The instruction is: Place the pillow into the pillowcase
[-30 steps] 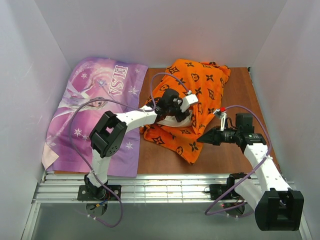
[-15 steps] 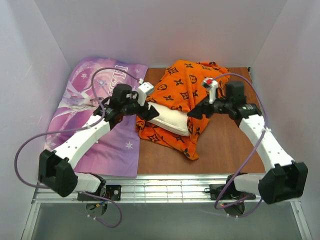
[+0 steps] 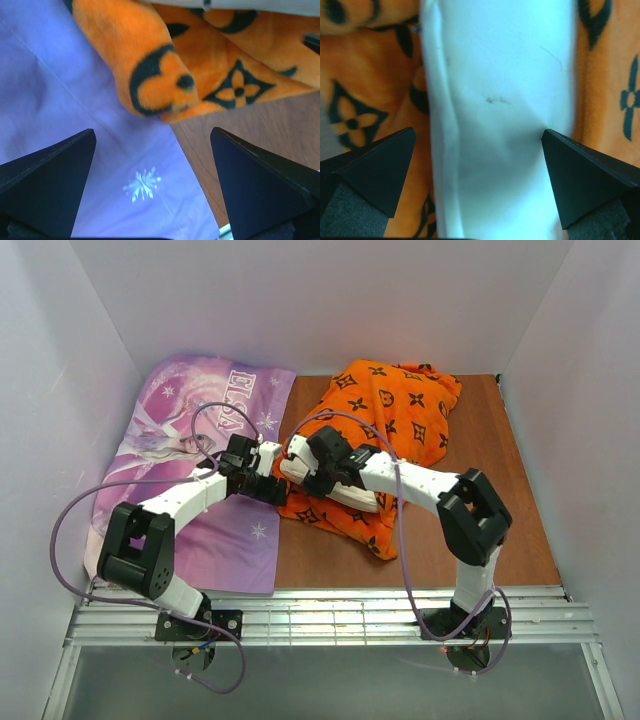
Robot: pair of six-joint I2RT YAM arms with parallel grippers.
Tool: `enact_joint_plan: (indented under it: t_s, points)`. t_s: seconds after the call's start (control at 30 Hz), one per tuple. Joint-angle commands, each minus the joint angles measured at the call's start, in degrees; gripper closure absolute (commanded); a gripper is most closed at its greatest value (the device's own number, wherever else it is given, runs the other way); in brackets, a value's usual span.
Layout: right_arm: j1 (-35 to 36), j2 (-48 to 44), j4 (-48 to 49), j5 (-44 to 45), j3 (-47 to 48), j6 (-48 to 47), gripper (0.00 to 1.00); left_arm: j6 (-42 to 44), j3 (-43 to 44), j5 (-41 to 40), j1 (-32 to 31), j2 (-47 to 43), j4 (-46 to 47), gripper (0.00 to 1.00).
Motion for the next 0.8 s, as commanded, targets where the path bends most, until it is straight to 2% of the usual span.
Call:
enact_joint_plan:
  t_s: [0.0, 0.17, 0.27, 0.3, 0.33, 0.37, 0.4, 0.43, 0.47, 0.5, 0.57, 0.67, 0.73, 0.77]
  points:
    - [-0.39, 3.96, 2.37, 11.89, 2.13, -3.81, 0.04, -0.97, 1.3, -1.34, -0.16, 3.74, 5.6, 0.12]
    - [-1.79, 6.26, 4.39, 15.14, -1.38, -4.52, 0.08, -5.97, 2.62, 2.08, -0.16, 9.12, 10.08, 0.13]
    - [-2.68, 5.64, 5.71, 15.41, -3.14, -4.79, 0.17, -6.25, 3.15, 4.37, -0.16, 10.79, 10.88, 0.26]
    - [-3.12, 5.55, 5.89, 15.41, -3.41, -4.96, 0.21, -5.81, 3.33, 6.2, -0.16, 10.88, 10.79, 0.34]
    - [-3.38, 5.64, 6.24, 15.5, -3.85, -5.31, 0.35, -5.46, 3.59, 7.18, -0.07, 10.19, 10.53, 0.7]
    - [-3.99, 5.82, 6.33, 15.5, -3.94, -5.4, 0.44, -5.45, 3.77, 6.84, 0.27, 9.31, 10.01, 0.89]
    - [-4.35, 5.9, 6.33, 15.5, -3.94, -5.4, 0.52, -5.02, 4.2, 5.96, 0.71, 8.17, 9.13, 1.0]
    - [-4.78, 5.82, 6.24, 15.5, -4.11, -5.4, 0.75, -4.32, 4.99, 6.39, 1.59, 6.77, 6.51, 1.0]
    - [-5.66, 5.64, 6.16, 15.32, -4.11, -4.97, 0.89, -3.53, 5.43, 6.92, 4.47, 2.49, 4.92, 1.0]
    - [-6.19, 4.68, 6.07, 15.06, -4.03, -4.7, 0.98, -1.43, 5.61, 8.66, 6.15, 0.18, 3.16, 1.0]
    - [-7.85, 3.19, 5.28, 14.0, -3.76, -3.91, 0.99, 3.31, 6.4, 9.9, 10.81, -7.18, -3.51, 1.0]
    - [-9.88, -1.03, 5.28, 12.87, -3.41, -3.12, 0.99, 10.97, 5.27, 11.93, 17.75, -13.18, -14.67, 1.0]
    - [-10.94, -3.84, 4.67, 9.71, -2.71, -2.07, 0.99, 13.53, 1.07, 12.89, 23.88, -14.86, -15.32, 1.0]
    - [-11.9, -4.37, 3.7, 7.26, -0.88, -1.1, 0.99, 14.4, 1.57, 13.68, 24.88, -13.56, -16.36, 1.0]
